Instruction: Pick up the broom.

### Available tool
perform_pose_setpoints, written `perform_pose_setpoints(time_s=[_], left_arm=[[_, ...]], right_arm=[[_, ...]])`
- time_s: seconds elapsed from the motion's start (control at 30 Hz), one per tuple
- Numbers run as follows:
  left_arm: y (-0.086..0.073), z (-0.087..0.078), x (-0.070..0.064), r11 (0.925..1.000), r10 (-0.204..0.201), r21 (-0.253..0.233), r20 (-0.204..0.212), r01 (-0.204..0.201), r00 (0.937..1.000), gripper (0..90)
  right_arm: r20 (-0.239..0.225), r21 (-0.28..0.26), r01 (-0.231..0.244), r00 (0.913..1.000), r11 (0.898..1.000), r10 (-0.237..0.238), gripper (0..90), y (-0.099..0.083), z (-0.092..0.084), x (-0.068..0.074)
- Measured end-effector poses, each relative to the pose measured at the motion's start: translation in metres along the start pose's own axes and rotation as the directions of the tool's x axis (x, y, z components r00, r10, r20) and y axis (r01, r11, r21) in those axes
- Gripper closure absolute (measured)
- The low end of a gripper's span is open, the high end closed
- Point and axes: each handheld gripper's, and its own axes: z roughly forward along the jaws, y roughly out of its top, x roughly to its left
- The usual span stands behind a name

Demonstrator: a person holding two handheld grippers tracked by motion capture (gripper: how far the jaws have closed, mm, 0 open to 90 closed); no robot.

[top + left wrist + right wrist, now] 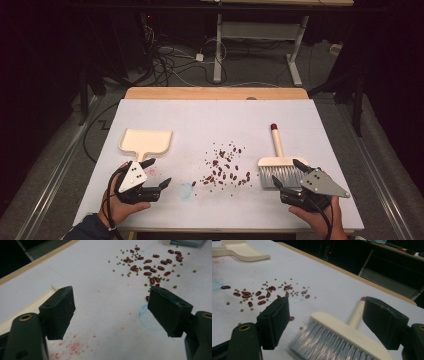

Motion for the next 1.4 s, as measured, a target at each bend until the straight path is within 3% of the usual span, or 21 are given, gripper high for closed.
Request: perform_pose_setpoints(time_s=[0.13,0.3,0.37,0.5,0.6,0.73,0.77,0.83,0.87,0.9,0.93,1.0,1.17,1.27,1.4], left_arm=[[-0.001,0.006,-0.001,0.9997,-0.005,0.023,0.024,0.004,0.9997,21.3],[-0.001,0.008,-0.005,0.9994,0.007,0.033,0.025,-0.008,0.9997,22.0],[-0.002,0.008,-0.005,0.9992,0.002,0.04,0.02,-0.003,0.9998,22.6],[-0.002,0.008,-0.006,0.999,-0.001,0.044,0.023,0.0,0.9997,22.8],[-0.002,0.008,-0.007,0.9989,0.018,0.043,0.024,-0.019,0.9995,22.9],[-0.002,0.009,-0.006,0.9988,-0.005,0.048,0.034,0.003,0.9994,22.9],[-0.003,0.01,-0.006,0.9988,-0.006,0.049,0.036,0.004,0.9993,22.9],[-0.003,0.01,-0.006,0.9985,-0.002,0.054,0.04,0.0,0.9992,22.9],[-0.003,0.01,-0.006,0.9985,-0.002,0.056,0.04,0.0,0.9992,22.9],[-0.003,0.01,-0.006,0.9983,-0.001,0.058,0.042,-0.001,0.9991,22.9],[-0.004,0.01,-0.006,0.9982,-0.001,0.06,0.043,-0.001,0.9991,22.9],[-0.005,0.01,-0.006,0.998,-0.002,0.064,0.044,-0.001,0.999,22.9],[-0.006,0.009,-0.006,0.9976,0.002,0.069,0.047,-0.006,0.9989,22.9],[-0.007,0.008,-0.006,0.9973,0.002,0.073,0.047,-0.006,0.9989,23.1],[-0.007,0.008,-0.006,0.997,0.005,0.077,0.048,-0.008,0.9988,23.1]], right_arm=[[0.009,0.02,0.007,0.9999,1.0,-0.008,22.2,-0.001,0.0,-0.001],[0.001,0.049,0.026,0.9997,0.998,-0.026,21.9,0.001,0.003,-0.003],[0.019,0.068,0.052,0.9984,0.996,-0.053,23.8,0.006,0.006,-0.007],[0.045,0.156,-0.01,0.999,0.988,0.003,26.5,0.017,0.016,-0.022],[0.079,0.232,-0.078,0.995,0.97,0.061,27.2,0.026,0.029,-0.038],[0.096,0.325,-0.175,0.9838,0.93,0.151,26.4,0.038,0.054,-0.063],[0.096,0.325,-0.175,0.9838,0.93,0.151,26.4,0.038,0.054,-0.063],[0.112,0.368,-0.195,0.9798,0.909,0.165,26.2,0.041,0.07,-0.072],[0.13,0.407,-0.206,0.9773,0.89,0.167,26.1,0.041,0.087,-0.078],[0.13,0.407,-0.206,0.9773,0.89,0.167,26.1,0.041,0.087,-0.078],[0.138,0.438,-0.219,0.9748,0.872,0.175,26.3,0.039,0.103,-0.082],[0.144,0.471,-0.234,0.9716,0.85,0.188,27.7,0.034,0.119,-0.086],[0.154,0.56,-0.293,0.9559,0.775,0.25,32.6,0.014,0.153,-0.09],[0.125,0.593,-0.305,0.949,0.745,0.29,38.3,0.006,0.166,-0.087],[0.123,0.578,-0.28,0.9583,0.766,0.258,51.3,0.007,0.171,-0.082]])
